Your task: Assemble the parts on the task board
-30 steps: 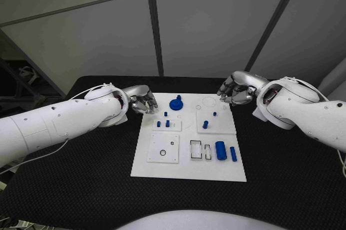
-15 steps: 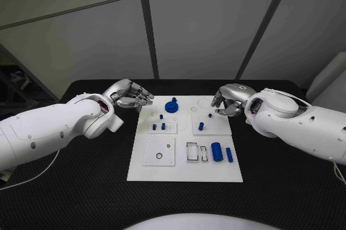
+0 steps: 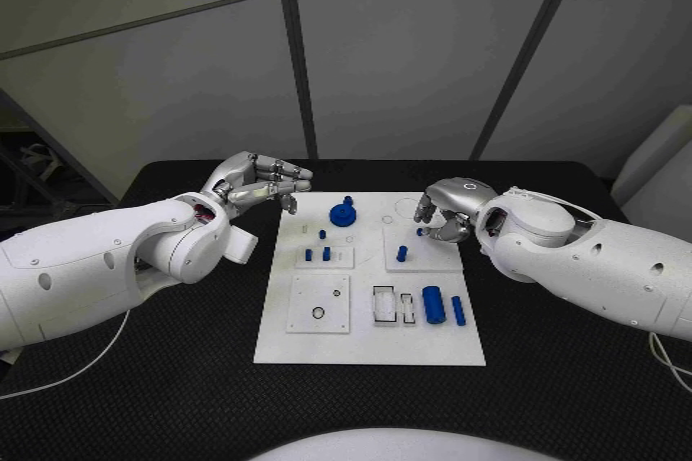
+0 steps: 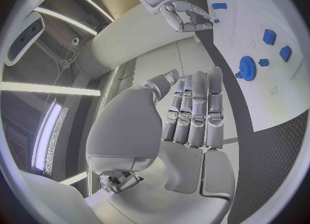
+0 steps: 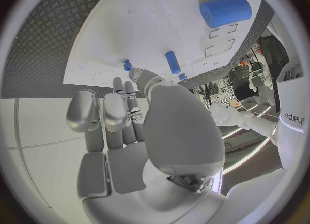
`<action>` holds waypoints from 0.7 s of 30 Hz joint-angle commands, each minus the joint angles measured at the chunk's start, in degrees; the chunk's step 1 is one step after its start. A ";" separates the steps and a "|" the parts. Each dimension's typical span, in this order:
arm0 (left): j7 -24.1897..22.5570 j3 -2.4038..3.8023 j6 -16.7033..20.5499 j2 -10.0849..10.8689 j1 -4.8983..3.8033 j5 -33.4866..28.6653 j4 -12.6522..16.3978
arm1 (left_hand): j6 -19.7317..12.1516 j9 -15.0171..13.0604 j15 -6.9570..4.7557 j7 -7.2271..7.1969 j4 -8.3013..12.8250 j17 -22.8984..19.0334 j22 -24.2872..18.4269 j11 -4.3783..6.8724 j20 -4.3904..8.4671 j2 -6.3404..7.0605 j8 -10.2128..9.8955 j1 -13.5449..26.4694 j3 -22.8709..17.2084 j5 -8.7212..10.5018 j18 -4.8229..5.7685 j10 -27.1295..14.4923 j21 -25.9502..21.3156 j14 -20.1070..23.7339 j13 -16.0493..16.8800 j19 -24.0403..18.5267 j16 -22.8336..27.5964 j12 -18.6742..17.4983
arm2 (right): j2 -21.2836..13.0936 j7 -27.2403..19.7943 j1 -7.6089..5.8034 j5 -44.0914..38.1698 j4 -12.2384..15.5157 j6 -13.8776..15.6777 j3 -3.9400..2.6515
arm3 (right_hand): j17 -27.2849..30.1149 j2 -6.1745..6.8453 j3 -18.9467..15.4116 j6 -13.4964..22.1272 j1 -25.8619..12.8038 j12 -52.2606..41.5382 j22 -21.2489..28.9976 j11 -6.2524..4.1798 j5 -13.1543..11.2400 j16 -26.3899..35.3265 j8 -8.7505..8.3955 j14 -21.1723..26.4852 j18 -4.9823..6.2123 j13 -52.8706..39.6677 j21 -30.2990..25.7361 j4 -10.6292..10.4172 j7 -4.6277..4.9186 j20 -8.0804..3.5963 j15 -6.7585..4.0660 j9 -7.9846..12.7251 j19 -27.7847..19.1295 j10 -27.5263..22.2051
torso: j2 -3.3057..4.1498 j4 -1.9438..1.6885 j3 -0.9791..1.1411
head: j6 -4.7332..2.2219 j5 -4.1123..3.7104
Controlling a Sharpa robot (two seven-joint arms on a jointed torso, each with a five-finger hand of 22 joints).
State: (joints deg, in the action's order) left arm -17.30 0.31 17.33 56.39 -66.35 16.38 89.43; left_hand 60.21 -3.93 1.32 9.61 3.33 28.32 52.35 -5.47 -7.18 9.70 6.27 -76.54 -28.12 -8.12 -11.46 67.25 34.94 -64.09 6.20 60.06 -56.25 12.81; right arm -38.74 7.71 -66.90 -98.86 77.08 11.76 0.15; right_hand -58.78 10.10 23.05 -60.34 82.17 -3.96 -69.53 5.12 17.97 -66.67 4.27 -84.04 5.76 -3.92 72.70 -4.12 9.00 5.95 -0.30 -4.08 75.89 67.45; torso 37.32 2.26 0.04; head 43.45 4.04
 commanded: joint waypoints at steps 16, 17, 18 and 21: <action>-3.07 0.06 -0.36 0.24 -0.05 -4.17 1.06 | -0.09 0.10 0.03 0.46 0.07 -0.30 -0.23 -0.22 0.06 -0.44 -0.02 -0.14 0.56 0.01 1.00 -0.45 -0.48 0.59 0.10 -0.52 0.58 0.22 | 2.16 -0.28 1.05 -1.30 -2.05 -2.68 -0.03 | -2.23 -0.27 1.01 -0.28 -0.24 -0.23 -2.39 -0.08 -0.17 -2.50 -0.06 -2.23 -1.22 -0.18 2.46 0.39 -0.20 0.22 0.51 -0.19 1.39 0.50 | 0.18 0.07 0.09 | 0.77 0.30; -3.06 0.07 -0.36 0.24 -0.05 -4.17 1.07 | -0.11 0.10 0.03 0.47 0.08 -0.32 -0.24 -0.23 0.06 -0.46 -0.03 -0.15 0.57 0.01 1.00 -0.47 -0.50 0.60 0.10 -0.53 0.60 0.22 | 2.21 -0.26 1.07 -1.30 -2.11 -2.77 -0.03 | -2.42 -0.36 1.11 -0.41 -0.16 -0.28 -2.64 -0.10 -0.15 -2.73 -0.02 -2.22 -1.26 -0.22 2.69 0.49 -0.22 0.21 0.48 -0.22 1.50 0.66 | 0.16 0.06 0.09 | 0.82 0.29; -3.03 0.07 -0.35 0.24 -0.05 -4.17 1.09 | -0.11 0.10 0.03 0.47 0.08 -0.32 -0.24 -0.23 0.06 -0.46 -0.03 -0.15 0.57 0.01 1.00 -0.47 -0.50 0.60 0.10 -0.53 0.60 0.22 | 2.24 -0.22 1.09 -1.30 -2.17 -2.89 -0.03 | -2.59 -0.43 1.19 -0.55 -0.08 -0.33 -2.86 -0.14 -0.14 -2.94 0.03 -2.21 -1.30 -0.26 2.88 0.60 -0.24 0.20 0.45 -0.25 1.59 0.83 | 0.10 0.05 0.09 | 0.93 0.31; -2.94 0.07 -0.33 0.28 -0.05 -4.17 1.12 | -0.11 0.10 0.03 0.47 0.08 -0.32 -0.24 -0.23 0.06 -0.46 -0.03 -0.15 0.57 0.01 1.00 -0.47 -0.50 0.60 0.10 -0.53 0.60 0.22 | 2.31 0.04 1.12 -1.43 -2.32 -3.30 -0.03 | -2.96 -0.68 1.42 -1.10 0.17 -0.55 -3.57 -0.30 -0.14 -3.41 0.25 -2.17 -1.44 -0.40 3.52 0.94 -0.33 0.15 0.34 -0.37 1.92 1.45 | 0.13 0.09 0.08 | 0.99 0.30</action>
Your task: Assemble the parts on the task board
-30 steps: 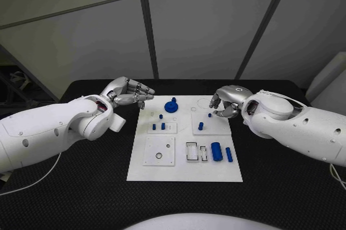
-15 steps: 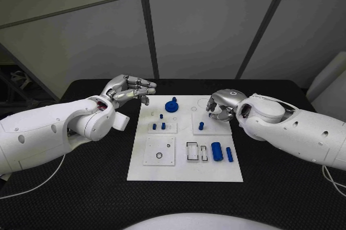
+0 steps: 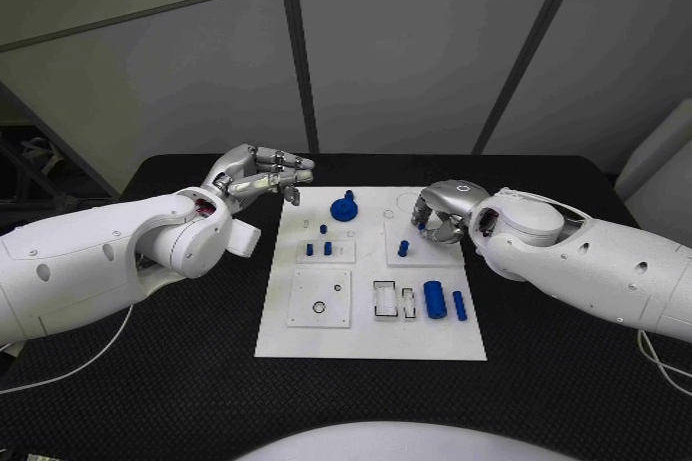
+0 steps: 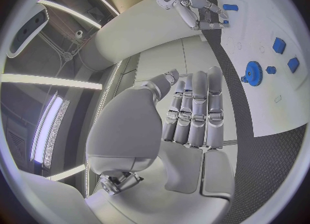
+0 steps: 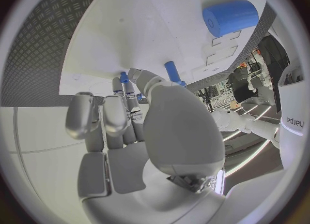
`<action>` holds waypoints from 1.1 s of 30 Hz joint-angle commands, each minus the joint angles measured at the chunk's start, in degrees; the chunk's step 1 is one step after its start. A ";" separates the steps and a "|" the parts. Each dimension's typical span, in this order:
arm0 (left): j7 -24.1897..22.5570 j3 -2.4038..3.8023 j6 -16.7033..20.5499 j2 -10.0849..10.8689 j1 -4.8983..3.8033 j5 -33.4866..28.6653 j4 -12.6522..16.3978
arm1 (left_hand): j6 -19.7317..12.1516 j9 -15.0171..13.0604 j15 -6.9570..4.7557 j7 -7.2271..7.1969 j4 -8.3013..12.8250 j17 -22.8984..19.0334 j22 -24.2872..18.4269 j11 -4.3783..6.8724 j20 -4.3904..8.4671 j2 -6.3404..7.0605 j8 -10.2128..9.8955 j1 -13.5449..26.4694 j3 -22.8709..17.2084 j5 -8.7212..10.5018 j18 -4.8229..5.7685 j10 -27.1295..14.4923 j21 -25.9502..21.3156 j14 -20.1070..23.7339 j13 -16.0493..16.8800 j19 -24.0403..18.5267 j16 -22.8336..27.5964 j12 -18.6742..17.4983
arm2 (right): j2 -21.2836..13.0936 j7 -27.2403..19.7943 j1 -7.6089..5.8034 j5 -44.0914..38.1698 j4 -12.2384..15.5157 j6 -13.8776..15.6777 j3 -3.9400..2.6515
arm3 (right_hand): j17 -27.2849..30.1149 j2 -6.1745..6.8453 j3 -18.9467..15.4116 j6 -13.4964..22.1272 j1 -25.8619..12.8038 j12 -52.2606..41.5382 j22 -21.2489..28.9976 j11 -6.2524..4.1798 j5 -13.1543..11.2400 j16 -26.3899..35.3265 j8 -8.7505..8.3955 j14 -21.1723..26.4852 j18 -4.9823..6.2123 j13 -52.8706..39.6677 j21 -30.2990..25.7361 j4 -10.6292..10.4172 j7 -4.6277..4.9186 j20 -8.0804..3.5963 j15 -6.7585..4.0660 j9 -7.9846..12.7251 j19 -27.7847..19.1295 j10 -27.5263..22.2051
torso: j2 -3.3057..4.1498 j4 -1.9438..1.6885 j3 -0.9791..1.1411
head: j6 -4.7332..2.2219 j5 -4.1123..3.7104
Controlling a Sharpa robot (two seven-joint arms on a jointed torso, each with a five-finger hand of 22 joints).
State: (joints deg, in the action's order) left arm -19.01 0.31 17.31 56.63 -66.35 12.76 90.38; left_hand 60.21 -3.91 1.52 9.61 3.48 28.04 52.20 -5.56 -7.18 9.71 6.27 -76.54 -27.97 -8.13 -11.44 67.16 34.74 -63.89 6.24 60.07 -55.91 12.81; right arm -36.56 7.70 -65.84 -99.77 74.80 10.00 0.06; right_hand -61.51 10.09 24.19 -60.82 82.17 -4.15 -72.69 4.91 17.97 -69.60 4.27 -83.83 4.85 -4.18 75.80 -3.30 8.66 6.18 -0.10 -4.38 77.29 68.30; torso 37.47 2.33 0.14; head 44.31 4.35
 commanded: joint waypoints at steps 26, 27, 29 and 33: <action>-0.25 0.07 -0.19 -0.07 -0.06 -0.55 -0.26 | -0.44 0.11 -0.04 0.75 0.12 -0.39 -0.28 -0.35 0.00 -0.95 -0.19 -0.65 0.50 -0.01 1.00 -0.89 -0.62 0.53 0.12 -0.58 0.62 0.25 | 0.62 2.45 0.41 -4.23 0.19 2.49 0.07 | -2.06 -3.31 2.43 -5.68 2.14 -1.67 -6.81 -1.61 -3.85 -3.15 2.26 -2.23 -1.92 -2.19 5.94 3.85 -1.15 -1.08 -1.10 -1.74 4.18 5.79 | -0.08 0.06 0.01 | 0.39 -0.29; -0.21 0.07 -0.18 -0.06 -0.06 -0.55 -0.30 | -0.44 0.11 -0.04 0.75 0.12 -0.39 -0.28 -0.35 0.00 -0.95 -0.19 -0.65 0.50 -0.01 1.00 -0.89 -0.62 0.53 0.12 -0.58 0.62 0.25 | 0.56 2.49 0.42 -4.23 0.27 2.85 0.07 | -2.05 -3.32 2.42 -5.71 2.12 -1.66 -6.87 -1.62 -3.87 -3.15 2.27 -2.23 -1.94 -2.21 5.99 3.86 -1.16 -1.09 -1.11 -1.76 4.23 5.81 | -0.08 0.07 0.02 | 0.38 -0.29; -0.16 0.07 -0.16 -0.06 -0.06 -0.55 -0.38 | -0.51 0.12 -0.02 0.79 0.16 -0.44 -0.30 -0.39 -0.01 -1.01 -0.22 -0.73 0.52 -0.01 1.00 -0.98 -0.65 0.55 0.13 -0.59 0.66 0.25 | 0.42 2.57 0.44 -4.17 0.43 3.37 0.07 | -2.05 -3.33 2.42 -5.74 2.09 -1.65 -6.96 -1.63 -3.91 -3.16 2.27 -2.23 -1.96 -2.23 6.06 3.87 -1.16 -1.09 -1.11 -1.77 4.29 5.83 | -0.07 0.04 0.01 | 0.36 -0.31; -0.08 0.07 -0.17 -0.07 -0.06 -0.55 -0.64 | -0.56 0.12 0.00 0.82 0.19 -0.47 -0.31 -0.41 -0.02 -1.04 -0.25 -0.78 0.54 0.00 1.00 -1.05 -0.67 0.56 0.13 -0.59 0.69 0.25 | -0.16 2.64 0.47 -3.65 1.07 4.79 0.06 | -2.05 -3.31 2.40 -5.75 2.04 -1.61 -7.00 -1.63 -3.90 -3.18 2.27 -2.22 -1.97 -2.25 6.09 3.89 -1.16 -1.10 -1.12 -1.79 4.32 5.81 | -0.13 0.04 0.03 | 0.33 -0.32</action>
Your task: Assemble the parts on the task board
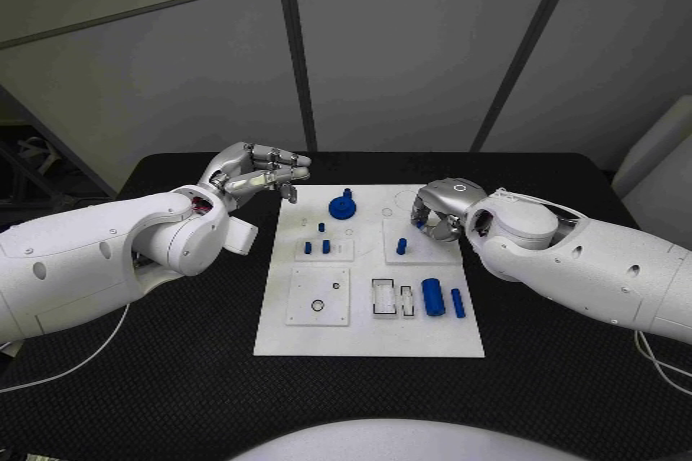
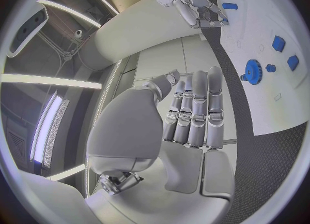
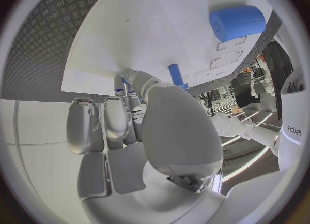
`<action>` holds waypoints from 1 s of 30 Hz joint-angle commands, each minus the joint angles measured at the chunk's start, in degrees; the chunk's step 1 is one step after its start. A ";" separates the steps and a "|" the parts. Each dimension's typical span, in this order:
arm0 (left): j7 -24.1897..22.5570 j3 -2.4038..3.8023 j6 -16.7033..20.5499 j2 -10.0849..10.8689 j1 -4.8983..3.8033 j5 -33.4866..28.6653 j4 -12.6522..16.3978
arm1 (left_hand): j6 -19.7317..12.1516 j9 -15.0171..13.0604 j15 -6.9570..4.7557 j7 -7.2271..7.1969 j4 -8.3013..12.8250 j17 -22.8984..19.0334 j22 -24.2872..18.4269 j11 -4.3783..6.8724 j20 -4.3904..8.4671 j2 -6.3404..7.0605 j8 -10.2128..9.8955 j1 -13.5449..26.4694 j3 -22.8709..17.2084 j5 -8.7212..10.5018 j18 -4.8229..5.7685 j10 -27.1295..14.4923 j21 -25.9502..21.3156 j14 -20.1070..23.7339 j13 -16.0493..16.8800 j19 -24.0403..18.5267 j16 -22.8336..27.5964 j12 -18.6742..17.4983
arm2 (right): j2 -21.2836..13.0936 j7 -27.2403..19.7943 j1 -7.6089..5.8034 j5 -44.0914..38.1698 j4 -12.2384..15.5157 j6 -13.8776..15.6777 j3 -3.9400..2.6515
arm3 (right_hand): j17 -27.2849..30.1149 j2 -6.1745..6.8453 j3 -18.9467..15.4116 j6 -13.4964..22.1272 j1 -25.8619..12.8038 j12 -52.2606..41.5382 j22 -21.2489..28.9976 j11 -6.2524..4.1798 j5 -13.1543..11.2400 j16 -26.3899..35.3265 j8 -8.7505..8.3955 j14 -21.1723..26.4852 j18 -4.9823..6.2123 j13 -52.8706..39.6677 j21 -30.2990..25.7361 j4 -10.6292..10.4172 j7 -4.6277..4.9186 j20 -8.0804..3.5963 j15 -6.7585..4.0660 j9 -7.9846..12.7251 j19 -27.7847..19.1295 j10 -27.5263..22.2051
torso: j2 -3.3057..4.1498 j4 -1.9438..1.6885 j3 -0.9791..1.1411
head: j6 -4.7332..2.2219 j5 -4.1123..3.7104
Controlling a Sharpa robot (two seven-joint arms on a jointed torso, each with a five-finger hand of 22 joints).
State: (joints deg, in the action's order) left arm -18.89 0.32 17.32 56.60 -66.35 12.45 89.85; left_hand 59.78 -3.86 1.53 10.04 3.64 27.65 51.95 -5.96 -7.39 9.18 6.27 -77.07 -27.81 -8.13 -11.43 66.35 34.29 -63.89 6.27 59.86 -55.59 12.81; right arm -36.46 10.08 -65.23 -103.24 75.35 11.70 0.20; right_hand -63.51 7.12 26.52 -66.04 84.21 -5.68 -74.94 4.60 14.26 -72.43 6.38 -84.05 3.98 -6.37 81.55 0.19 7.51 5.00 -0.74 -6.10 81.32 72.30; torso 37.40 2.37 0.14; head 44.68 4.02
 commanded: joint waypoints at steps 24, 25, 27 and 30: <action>0.07 0.06 -0.45 -0.46 -0.06 -0.50 -1.83 | -0.56 0.11 0.15 0.61 0.03 -0.29 -0.13 -0.23 0.10 -0.61 -0.44 -0.24 0.67 0.03 1.03 -0.71 -0.37 0.63 0.12 -0.42 0.54 0.25 | -5.97 -0.37 -0.16 2.22 12.46 9.50 -0.19 | -0.31 -0.11 -0.03 -0.49 -0.42 0.39 -5.30 -1.26 0.41 -0.71 -0.05 -2.02 -1.23 -0.27 0.81 0.65 0.09 0.07 -0.44 -0.21 0.61 1.67 | -0.02 0.08 0.02 | -0.57 0.26; 0.01 0.06 -0.46 -0.52 -0.06 -0.69 -1.83 | -0.56 0.11 0.15 0.61 0.03 -0.29 -0.13 -0.23 0.10 -0.61 -0.44 -0.24 0.67 0.03 1.03 -0.71 -0.37 0.63 0.12 -0.42 0.54 0.25 | -5.96 -0.44 -0.15 2.31 13.32 9.67 -0.19 | -0.33 -0.11 -0.03 -0.50 -0.43 0.41 -5.33 -1.25 0.47 -0.74 -0.06 -2.02 -1.23 -0.28 0.83 0.67 0.10 0.07 -0.44 -0.21 0.62 1.67 | -0.02 0.11 0.04 | -0.58 0.34; -0.07 0.06 -0.47 -0.64 -0.05 -0.96 -1.85 | -0.56 0.11 0.15 0.61 0.03 -0.29 -0.13 -0.23 0.10 -0.61 -0.44 -0.24 0.67 0.03 1.03 -0.71 -0.37 0.63 0.12 -0.42 0.54 0.25 | -5.78 -0.55 -0.15 2.47 14.80 9.87 -0.19 | -0.33 -0.11 -0.03 -0.50 -0.43 0.41 -5.33 -1.25 0.47 -0.74 -0.06 -2.02 -1.23 -0.28 0.83 0.67 0.10 0.07 -0.44 -0.21 0.62 1.67 | -0.02 0.00 0.00 | -0.58 0.39; -0.17 0.06 -0.51 -0.82 -0.05 -1.18 -1.87 | -0.58 0.11 0.16 0.61 0.03 -0.30 -0.14 -0.23 0.09 -0.62 -0.45 -0.23 0.68 0.03 1.03 -0.73 -0.38 0.64 0.12 -0.43 0.55 0.26 | -5.11 -0.69 -0.15 2.77 16.57 9.80 -0.19 | -0.29 -0.11 -0.02 -0.51 -0.47 0.46 -5.36 -1.23 0.61 -0.74 -0.08 -2.01 -1.24 -0.32 0.86 0.71 0.13 0.07 -0.43 -0.24 0.63 1.69 | -0.02 -0.09 -0.03 | -0.64 0.64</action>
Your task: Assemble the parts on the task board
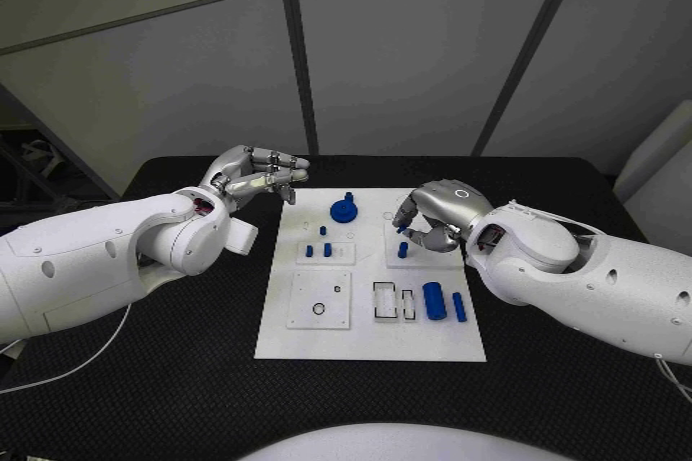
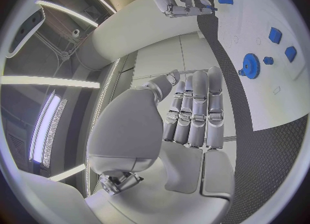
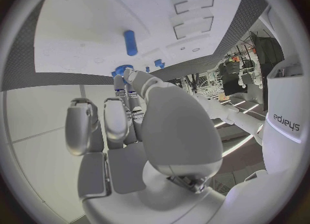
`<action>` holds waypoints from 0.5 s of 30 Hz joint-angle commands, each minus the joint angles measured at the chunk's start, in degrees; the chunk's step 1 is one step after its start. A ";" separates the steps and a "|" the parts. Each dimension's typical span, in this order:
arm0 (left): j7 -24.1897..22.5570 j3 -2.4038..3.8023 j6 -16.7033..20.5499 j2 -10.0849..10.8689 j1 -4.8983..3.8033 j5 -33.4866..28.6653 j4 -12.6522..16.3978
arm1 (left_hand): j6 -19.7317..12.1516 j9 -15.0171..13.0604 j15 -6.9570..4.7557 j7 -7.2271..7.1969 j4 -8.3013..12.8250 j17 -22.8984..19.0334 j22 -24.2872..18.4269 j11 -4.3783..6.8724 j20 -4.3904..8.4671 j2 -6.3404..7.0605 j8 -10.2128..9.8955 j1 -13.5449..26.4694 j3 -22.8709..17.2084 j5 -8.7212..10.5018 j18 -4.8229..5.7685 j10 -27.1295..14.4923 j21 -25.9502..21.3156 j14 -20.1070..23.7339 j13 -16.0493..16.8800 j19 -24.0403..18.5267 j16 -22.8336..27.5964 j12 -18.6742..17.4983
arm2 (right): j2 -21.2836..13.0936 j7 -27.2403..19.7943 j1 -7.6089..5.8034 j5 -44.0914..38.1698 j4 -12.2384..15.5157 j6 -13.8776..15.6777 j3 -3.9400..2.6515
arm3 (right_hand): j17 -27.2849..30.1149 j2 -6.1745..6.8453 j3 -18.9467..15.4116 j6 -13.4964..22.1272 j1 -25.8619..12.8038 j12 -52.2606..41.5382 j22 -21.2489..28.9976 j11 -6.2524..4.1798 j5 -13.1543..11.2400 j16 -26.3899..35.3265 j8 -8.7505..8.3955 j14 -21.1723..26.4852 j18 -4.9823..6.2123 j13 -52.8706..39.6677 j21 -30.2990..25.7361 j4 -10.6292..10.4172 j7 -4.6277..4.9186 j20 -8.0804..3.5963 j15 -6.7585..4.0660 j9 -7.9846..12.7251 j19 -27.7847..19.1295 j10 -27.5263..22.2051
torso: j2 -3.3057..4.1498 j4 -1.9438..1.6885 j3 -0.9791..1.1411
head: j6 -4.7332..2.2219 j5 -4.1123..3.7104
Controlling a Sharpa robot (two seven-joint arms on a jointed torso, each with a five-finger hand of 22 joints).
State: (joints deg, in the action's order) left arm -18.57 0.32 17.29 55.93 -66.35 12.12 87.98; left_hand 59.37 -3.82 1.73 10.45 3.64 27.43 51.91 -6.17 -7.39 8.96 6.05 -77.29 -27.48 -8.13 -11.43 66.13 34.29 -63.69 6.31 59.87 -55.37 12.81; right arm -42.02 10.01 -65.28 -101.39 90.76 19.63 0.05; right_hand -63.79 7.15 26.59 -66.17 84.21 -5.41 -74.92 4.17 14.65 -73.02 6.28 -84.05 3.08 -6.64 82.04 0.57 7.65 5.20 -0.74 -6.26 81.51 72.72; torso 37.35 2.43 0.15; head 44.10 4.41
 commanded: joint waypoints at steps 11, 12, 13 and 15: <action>-0.48 0.06 -0.64 -0.79 -0.06 -1.02 0.08 | -0.21 0.06 -0.03 0.22 0.03 -0.10 -0.11 -0.03 0.08 -0.41 -0.24 0.00 0.38 0.03 1.03 -0.54 -0.40 0.45 0.09 -0.44 0.35 0.27 | 5.25 -1.51 0.18 2.94 0.95 -0.05 0.00 | 0.06 -0.15 -0.09 -0.38 -0.55 0.25 -5.43 -0.77 0.33 -0.12 0.00 -1.99 -0.35 -0.08 0.42 0.34 0.03 -0.12 -0.42 -0.09 0.47 1.27 | 0.06 -0.20 -0.17 | 0.46 1.94; -0.47 0.06 -0.64 -0.83 -0.06 -1.02 0.09 | -0.21 0.06 -0.03 0.22 0.03 -0.10 -0.11 -0.03 0.08 -0.41 -0.24 0.00 0.38 0.03 1.03 -0.54 -0.40 0.45 0.09 -0.44 0.35 0.27 | 5.65 -1.61 0.51 3.18 0.75 -0.26 0.00 | 0.06 -0.15 -0.09 -0.38 -0.55 0.25 -5.43 -0.77 0.33 -0.12 0.00 -1.99 -0.35 -0.08 0.42 0.34 0.03 -0.12 -0.42 -0.09 0.47 1.27 | 0.06 -0.15 -0.15 | 0.57 2.15; -0.48 0.06 -0.61 -0.87 -0.06 -1.03 0.10 | -0.21 0.06 -0.03 0.22 0.03 -0.10 -0.11 -0.03 0.08 -0.41 -0.24 0.00 0.38 0.03 1.03 -0.54 -0.40 0.45 0.09 -0.44 0.35 0.27 | 6.03 -1.71 0.90 3.37 0.58 -0.44 0.01 | 0.06 -0.15 -0.09 -0.38 -0.55 0.25 -5.43 -0.77 0.33 -0.12 0.00 -1.99 -0.35 -0.08 0.42 0.34 0.03 -0.12 -0.42 -0.09 0.47 1.27 | 0.05 -0.16 -0.18 | 0.64 2.29; -0.49 0.06 -0.58 -0.95 -0.07 -1.03 0.11 | -0.21 0.06 -0.03 0.22 0.03 -0.10 -0.11 -0.03 0.08 -0.41 -0.24 0.00 0.38 0.03 1.03 -0.54 -0.40 0.45 0.09 -0.44 0.35 0.27 | 6.73 -1.94 1.54 3.66 0.25 -0.73 0.01 | 0.06 -0.16 -0.09 -0.38 -0.56 0.26 -5.43 -0.76 0.35 -0.13 -0.01 -1.99 -0.35 -0.08 0.42 0.34 0.04 -0.12 -0.41 -0.10 0.46 1.27 | 0.07 -0.16 -0.18 | 0.69 2.55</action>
State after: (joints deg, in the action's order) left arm -18.60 0.31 17.22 55.08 -66.35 11.50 87.98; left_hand 59.37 -3.82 1.73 10.44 3.64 27.39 51.87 -6.17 -7.39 8.96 6.05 -77.29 -27.48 -8.13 -11.43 66.13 34.07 -63.69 6.35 59.87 -55.38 12.81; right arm -35.53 9.14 -63.91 -99.15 91.20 19.76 0.04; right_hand -63.78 7.16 26.59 -66.16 84.21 -5.29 -74.92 4.17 14.74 -73.02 6.13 -84.05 3.09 -6.63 82.25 0.57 7.64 5.20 -0.73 -6.29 81.50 72.71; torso 37.40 2.25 0.01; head 44.68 6.67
